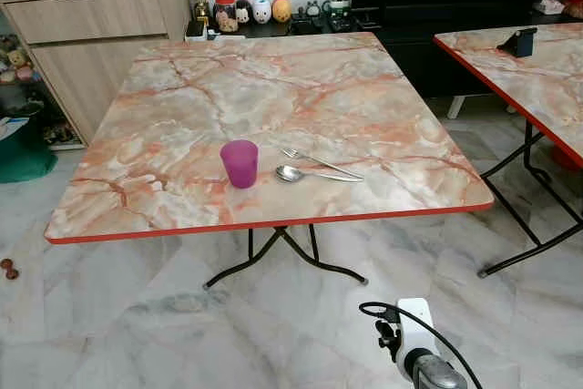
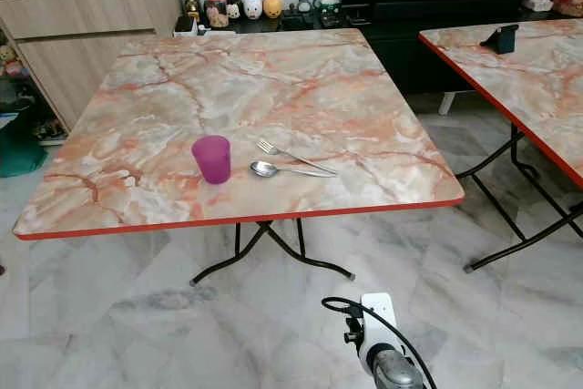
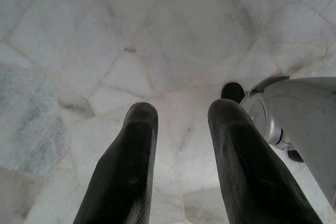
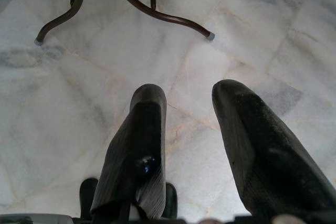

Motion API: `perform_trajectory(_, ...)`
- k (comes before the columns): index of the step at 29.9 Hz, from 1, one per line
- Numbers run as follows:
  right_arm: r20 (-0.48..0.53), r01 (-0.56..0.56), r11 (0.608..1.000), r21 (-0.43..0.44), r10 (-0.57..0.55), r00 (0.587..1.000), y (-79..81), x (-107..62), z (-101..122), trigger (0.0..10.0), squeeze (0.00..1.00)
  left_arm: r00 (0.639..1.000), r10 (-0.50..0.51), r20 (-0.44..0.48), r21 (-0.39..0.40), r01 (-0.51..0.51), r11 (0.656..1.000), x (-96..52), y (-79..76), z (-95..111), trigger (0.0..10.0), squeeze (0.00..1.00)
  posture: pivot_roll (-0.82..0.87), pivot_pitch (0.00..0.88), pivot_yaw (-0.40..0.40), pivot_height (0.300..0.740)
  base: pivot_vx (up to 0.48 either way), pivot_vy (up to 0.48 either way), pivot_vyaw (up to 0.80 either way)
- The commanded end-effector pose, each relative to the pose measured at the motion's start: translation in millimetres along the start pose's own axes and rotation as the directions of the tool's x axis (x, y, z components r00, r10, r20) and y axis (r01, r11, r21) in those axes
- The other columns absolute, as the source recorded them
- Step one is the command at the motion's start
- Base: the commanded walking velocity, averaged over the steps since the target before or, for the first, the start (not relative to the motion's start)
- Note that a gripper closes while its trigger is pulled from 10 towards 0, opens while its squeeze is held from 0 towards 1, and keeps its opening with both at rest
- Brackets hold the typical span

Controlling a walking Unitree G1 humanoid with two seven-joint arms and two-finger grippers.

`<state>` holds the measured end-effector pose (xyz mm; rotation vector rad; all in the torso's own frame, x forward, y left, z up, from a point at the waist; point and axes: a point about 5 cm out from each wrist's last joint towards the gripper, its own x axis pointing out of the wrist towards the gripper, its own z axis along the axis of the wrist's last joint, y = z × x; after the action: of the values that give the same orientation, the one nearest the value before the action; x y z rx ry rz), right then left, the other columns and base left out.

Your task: Setting the table

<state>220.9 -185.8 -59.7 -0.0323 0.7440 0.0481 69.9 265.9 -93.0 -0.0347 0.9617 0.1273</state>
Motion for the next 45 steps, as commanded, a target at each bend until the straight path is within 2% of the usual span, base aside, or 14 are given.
perform_trajectory(1,0.006,-0.013,1.0,-0.008,0.013,1.0,4.0,1.5,3.1,10.0,0.0,1.0,0.003,-0.026,0.004,-0.003,1.0,-2.1,2.1,-5.0,10.0,0.0,-0.04,0.0,0.041,0.74,0.0,0.0,0.0)
perform_trajectory(6,0.007,-0.014,1.0,-0.01,0.015,1.0,4.2,1.6,3.5,10.0,0.0,1.0,0.002,-0.025,0.004,-0.001,1.0,-2.0,1.9,-4.9,10.0,0.0,-0.04,0.0,0.039,0.74,0.0,0.0,0.0)
perform_trajectory(15,0.015,-0.022,1.0,-0.02,0.022,1.0,4.8,2.8,7.6,10.0,0.0,1.0,-0.001,-0.019,0.014,0.001,1.0,-1.6,1.0,-3.8,10.0,0.0,-0.04,0.0,0.034,0.74,0.0,-0.454,0.0)
perform_trajectory(36,0.03,-0.026,0.999,-0.029,0.026,0.999,5.1,4.1,12.8,10.0,0.0,1.0,0.005,-0.016,-0.02,-0.006,1.0,-1.2,0.0,-4.1,10.0,0.0,-0.04,0.0,0.026,0.74,0.0,0.0,0.0)
perform_trajectory(45,0.036,-0.053,0.996,-0.07,0.055,0.998,10.1,4.1,12.9,10.0,0.0,1.0,0.003,-0.026,-0.02,-0.004,1.0,-1.4,-0.2,-5.4,10.0,0.0,-0.04,0.0,0.027,0.74,0.0,0.0,0.1)
